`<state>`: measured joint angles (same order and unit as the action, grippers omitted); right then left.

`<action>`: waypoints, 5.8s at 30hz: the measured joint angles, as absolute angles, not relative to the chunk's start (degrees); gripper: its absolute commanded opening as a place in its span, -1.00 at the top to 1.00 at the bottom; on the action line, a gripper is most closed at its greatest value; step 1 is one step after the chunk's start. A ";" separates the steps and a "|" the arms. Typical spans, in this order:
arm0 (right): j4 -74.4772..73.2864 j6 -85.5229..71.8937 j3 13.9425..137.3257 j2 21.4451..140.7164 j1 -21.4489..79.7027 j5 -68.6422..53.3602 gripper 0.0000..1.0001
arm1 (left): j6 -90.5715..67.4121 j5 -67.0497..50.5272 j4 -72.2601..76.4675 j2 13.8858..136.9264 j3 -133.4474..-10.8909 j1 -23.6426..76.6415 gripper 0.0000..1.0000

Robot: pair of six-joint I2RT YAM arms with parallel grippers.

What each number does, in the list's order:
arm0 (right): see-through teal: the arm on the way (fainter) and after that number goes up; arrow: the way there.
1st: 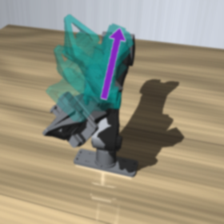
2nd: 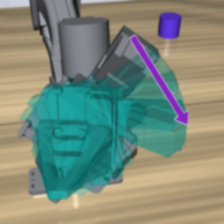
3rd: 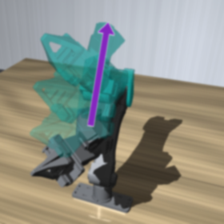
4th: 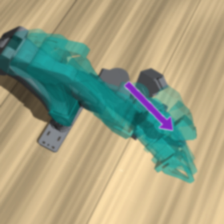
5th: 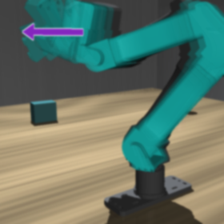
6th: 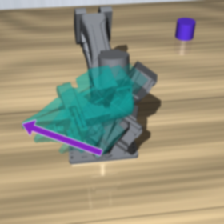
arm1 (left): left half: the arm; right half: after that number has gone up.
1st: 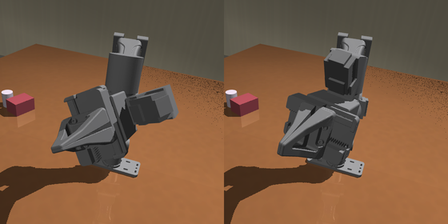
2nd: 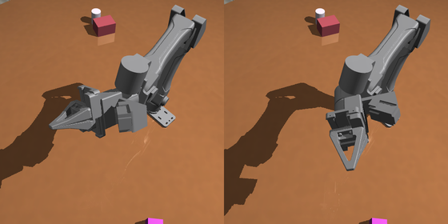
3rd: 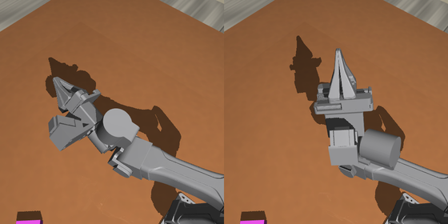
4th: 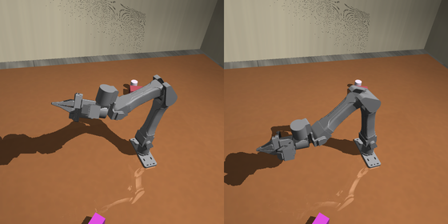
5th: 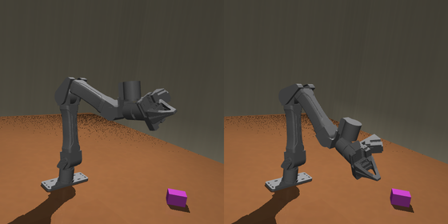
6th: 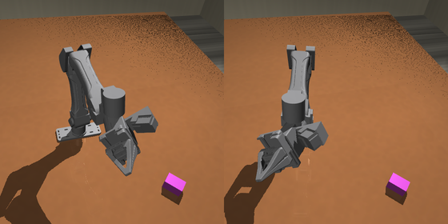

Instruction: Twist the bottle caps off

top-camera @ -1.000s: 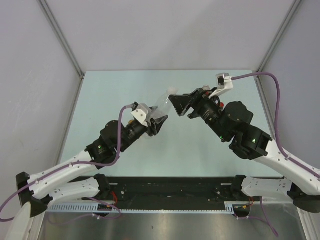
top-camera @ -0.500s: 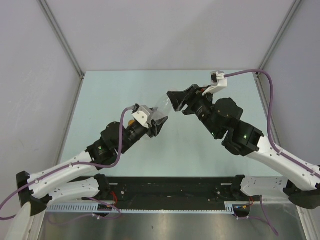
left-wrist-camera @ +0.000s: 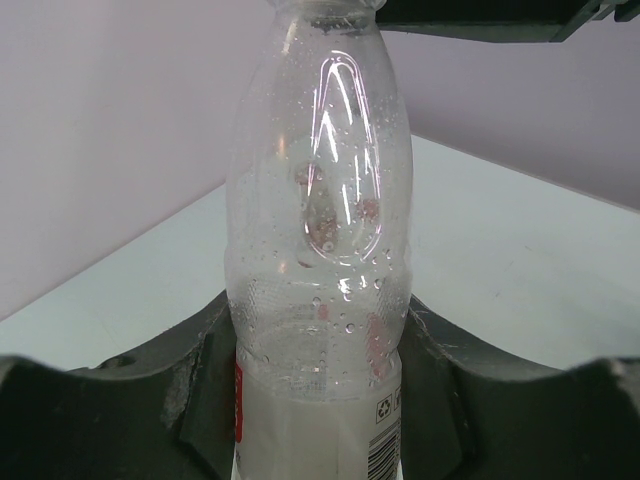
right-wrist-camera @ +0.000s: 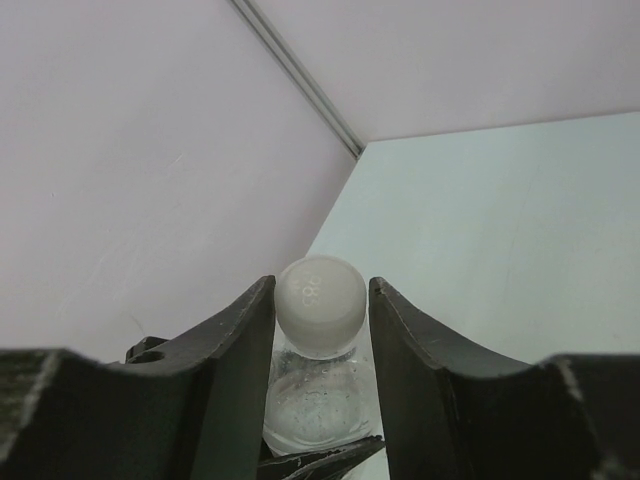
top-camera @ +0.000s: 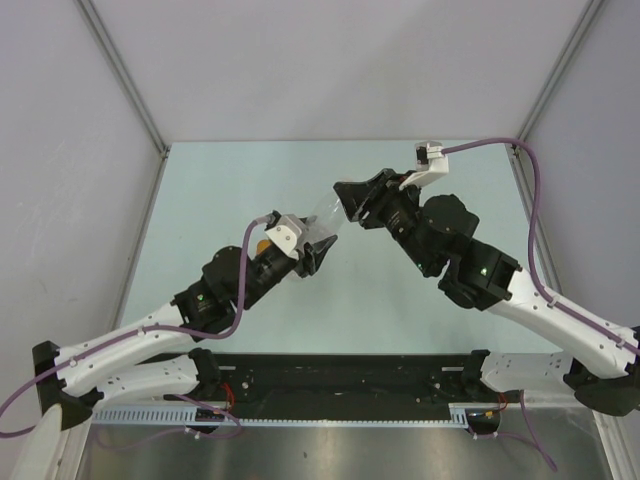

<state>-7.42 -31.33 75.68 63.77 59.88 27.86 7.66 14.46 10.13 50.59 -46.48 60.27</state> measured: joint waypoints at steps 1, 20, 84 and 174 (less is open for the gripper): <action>-7.35 -31.35 75.68 63.88 59.88 27.83 0.16 | 7.75 14.55 10.13 50.59 -46.46 60.40 1.00; -7.16 -31.53 75.68 64.12 59.94 28.27 -0.02 | 8.16 16.36 10.61 50.52 -45.69 60.84 1.00; 14.85 -21.21 73.63 57.63 42.17 -65.34 1.00 | -38.59 -78.59 29.02 64.47 -58.52 47.35 1.00; -5.21 -27.68 72.79 59.81 55.29 19.27 -0.54 | 2.68 26.57 -6.59 57.76 -58.76 62.59 1.00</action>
<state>-5.21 -27.68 72.79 59.81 55.29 19.27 2.68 26.57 -6.59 57.76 -58.76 62.59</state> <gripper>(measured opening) 0.774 0.550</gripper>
